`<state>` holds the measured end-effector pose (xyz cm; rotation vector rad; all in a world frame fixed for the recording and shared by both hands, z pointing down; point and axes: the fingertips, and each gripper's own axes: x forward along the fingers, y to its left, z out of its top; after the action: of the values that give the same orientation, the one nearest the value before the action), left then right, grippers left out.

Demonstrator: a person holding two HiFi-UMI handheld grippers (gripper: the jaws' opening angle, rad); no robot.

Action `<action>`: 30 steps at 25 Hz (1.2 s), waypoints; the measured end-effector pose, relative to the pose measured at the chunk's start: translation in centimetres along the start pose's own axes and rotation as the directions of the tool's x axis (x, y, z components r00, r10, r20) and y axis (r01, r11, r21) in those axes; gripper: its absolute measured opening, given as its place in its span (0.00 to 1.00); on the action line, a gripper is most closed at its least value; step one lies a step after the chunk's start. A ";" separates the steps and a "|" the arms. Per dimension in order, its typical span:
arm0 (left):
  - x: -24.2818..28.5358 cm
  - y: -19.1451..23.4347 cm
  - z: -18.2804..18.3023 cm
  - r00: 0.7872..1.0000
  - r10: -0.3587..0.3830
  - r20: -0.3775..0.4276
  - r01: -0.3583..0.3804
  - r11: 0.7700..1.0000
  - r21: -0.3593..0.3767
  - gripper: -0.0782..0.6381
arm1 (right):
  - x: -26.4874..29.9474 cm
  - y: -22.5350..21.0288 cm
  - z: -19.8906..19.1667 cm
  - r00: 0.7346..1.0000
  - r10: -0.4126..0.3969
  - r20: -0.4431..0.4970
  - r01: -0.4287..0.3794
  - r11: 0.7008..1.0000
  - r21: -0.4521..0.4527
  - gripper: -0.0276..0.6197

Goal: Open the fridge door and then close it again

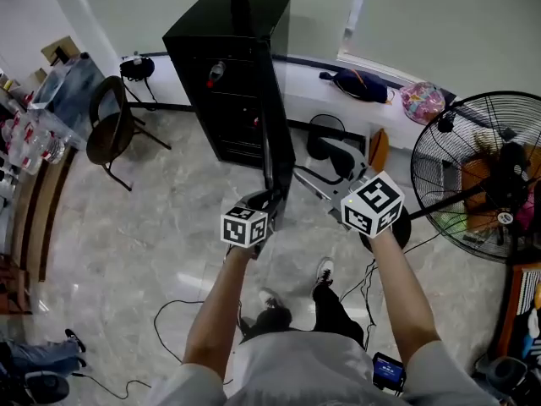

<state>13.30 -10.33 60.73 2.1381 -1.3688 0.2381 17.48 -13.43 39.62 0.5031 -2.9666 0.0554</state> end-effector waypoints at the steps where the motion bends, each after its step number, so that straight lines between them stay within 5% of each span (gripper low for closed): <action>1: 0.6 -0.5 0.0 1.000 0.001 0.002 -0.001 1.000 0.001 0.27 | -0.2 -0.2 0.0 1.000 -0.005 0.004 0.004 1.000 0.015 0.50; 7: 4.7 -3.5 0.7 1.000 -0.006 0.007 0.006 1.000 0.002 0.25 | -1.6 -2.4 -0.9 0.999 -0.032 -0.005 0.032 0.997 0.070 0.51; 14: 6.2 -5.1 0.9 1.000 -0.016 -0.006 0.016 1.000 0.026 0.25 | -2.9 -5.5 -2.8 0.992 -0.114 -0.061 0.116 0.993 0.033 0.50; 18: 5.1 -3.7 2.3 0.999 0.034 0.017 -0.035 0.999 0.033 0.25 | -4.2 -8.6 -3.2 0.982 -0.179 -0.068 0.180 0.984 0.015 0.36; 30: -2.5 0.7 9.2 0.963 0.246 0.109 -0.258 0.958 0.123 0.25 | -6.6 -15.0 -3.6 0.984 -0.155 -0.090 0.156 0.988 0.001 0.34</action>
<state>10.11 -13.79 52.38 2.1022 -1.7268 0.3451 29.05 -25.27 42.56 0.7123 -2.8306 0.0725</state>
